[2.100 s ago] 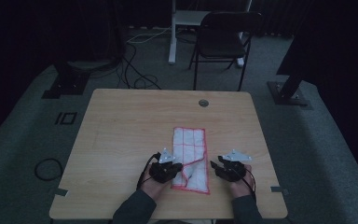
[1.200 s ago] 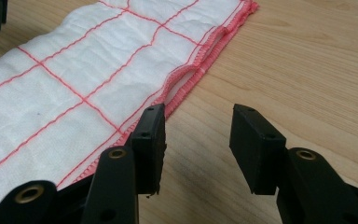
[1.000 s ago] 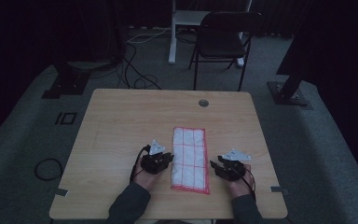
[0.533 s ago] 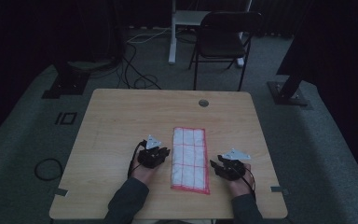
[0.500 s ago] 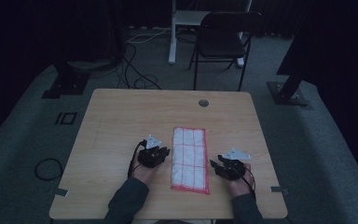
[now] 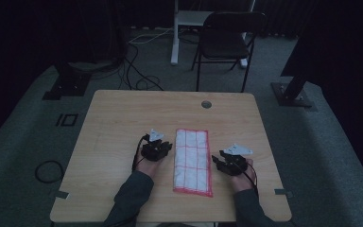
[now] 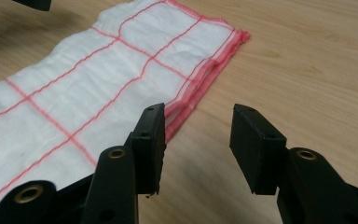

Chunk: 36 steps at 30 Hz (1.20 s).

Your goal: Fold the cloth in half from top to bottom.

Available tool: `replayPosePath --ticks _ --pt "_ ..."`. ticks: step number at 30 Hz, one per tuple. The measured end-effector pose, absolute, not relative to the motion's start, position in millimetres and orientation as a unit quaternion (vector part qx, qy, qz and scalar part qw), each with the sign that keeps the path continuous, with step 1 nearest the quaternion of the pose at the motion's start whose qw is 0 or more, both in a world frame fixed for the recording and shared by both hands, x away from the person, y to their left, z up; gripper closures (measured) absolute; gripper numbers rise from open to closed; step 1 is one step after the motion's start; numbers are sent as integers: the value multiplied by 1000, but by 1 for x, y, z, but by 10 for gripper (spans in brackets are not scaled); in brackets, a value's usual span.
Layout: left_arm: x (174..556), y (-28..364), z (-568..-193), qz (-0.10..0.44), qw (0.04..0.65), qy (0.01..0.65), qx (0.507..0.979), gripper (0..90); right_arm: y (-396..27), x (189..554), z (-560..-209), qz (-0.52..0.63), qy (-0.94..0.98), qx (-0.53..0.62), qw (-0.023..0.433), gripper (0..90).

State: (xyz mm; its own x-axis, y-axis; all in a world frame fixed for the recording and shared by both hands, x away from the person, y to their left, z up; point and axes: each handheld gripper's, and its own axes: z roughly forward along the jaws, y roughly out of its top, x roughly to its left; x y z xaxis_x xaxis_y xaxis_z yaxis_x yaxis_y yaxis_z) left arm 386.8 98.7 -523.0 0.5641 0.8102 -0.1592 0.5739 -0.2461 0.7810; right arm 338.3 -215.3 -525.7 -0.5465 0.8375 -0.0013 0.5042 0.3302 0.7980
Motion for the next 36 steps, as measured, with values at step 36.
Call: replayPosePath --ticks 36 --pt "419 72 -537 126 391 454 790 662 -181 410 -526 377 783 452 201 645"
